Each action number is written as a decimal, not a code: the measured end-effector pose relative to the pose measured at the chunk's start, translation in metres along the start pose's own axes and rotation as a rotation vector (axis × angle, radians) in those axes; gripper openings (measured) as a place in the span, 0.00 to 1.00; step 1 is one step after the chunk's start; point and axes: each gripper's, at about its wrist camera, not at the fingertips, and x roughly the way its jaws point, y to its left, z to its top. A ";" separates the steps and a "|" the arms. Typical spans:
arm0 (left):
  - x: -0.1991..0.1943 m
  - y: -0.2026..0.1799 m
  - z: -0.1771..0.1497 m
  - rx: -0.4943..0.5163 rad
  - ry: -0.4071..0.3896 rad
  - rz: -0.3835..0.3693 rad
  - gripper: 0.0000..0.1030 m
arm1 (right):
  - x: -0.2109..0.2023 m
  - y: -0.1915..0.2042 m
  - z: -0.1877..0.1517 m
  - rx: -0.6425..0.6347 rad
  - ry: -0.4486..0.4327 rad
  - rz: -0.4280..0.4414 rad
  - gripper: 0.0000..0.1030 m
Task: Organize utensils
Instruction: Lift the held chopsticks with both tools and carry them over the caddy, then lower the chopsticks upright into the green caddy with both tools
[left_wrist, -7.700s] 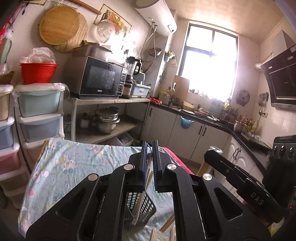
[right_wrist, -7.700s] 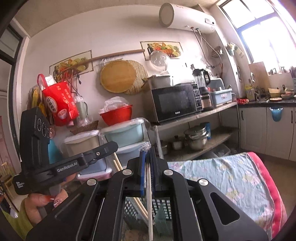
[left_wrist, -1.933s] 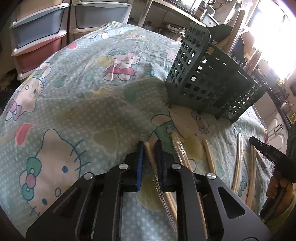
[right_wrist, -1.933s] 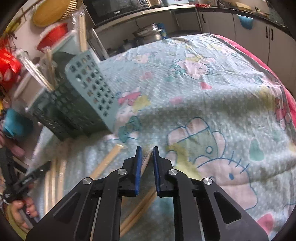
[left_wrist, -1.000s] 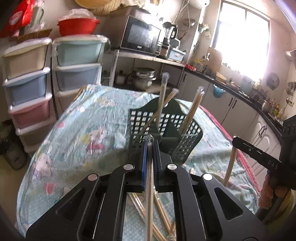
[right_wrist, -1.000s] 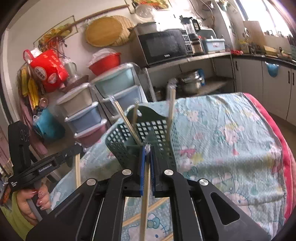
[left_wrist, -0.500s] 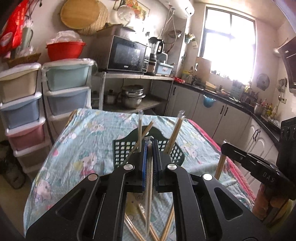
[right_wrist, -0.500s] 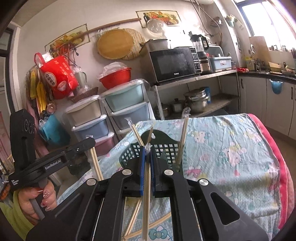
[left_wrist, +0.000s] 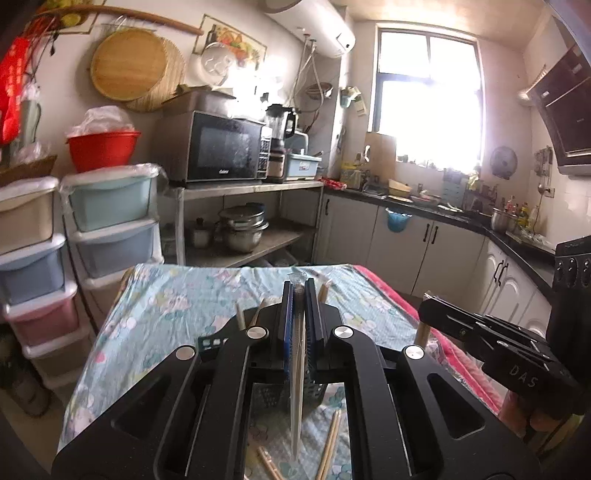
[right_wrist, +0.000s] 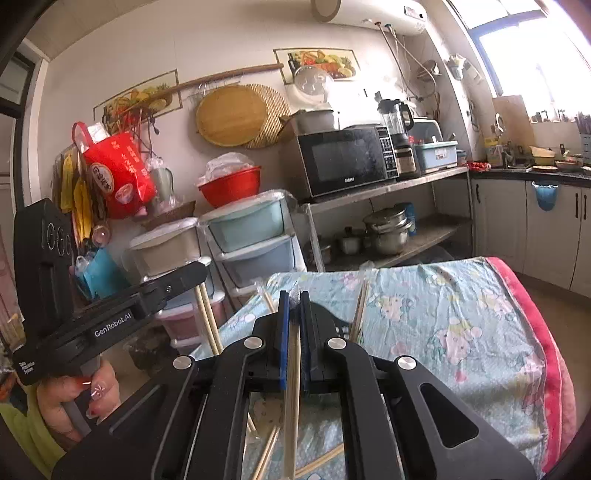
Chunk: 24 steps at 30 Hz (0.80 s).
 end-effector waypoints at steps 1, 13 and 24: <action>0.001 -0.001 0.002 0.002 -0.002 -0.004 0.03 | -0.001 0.000 0.001 0.001 -0.005 -0.002 0.05; 0.013 -0.012 0.021 0.045 -0.042 -0.024 0.03 | 0.012 -0.006 0.026 -0.003 -0.048 -0.021 0.05; 0.035 -0.012 0.045 0.045 -0.058 -0.015 0.03 | 0.028 -0.007 0.054 -0.008 -0.093 -0.026 0.05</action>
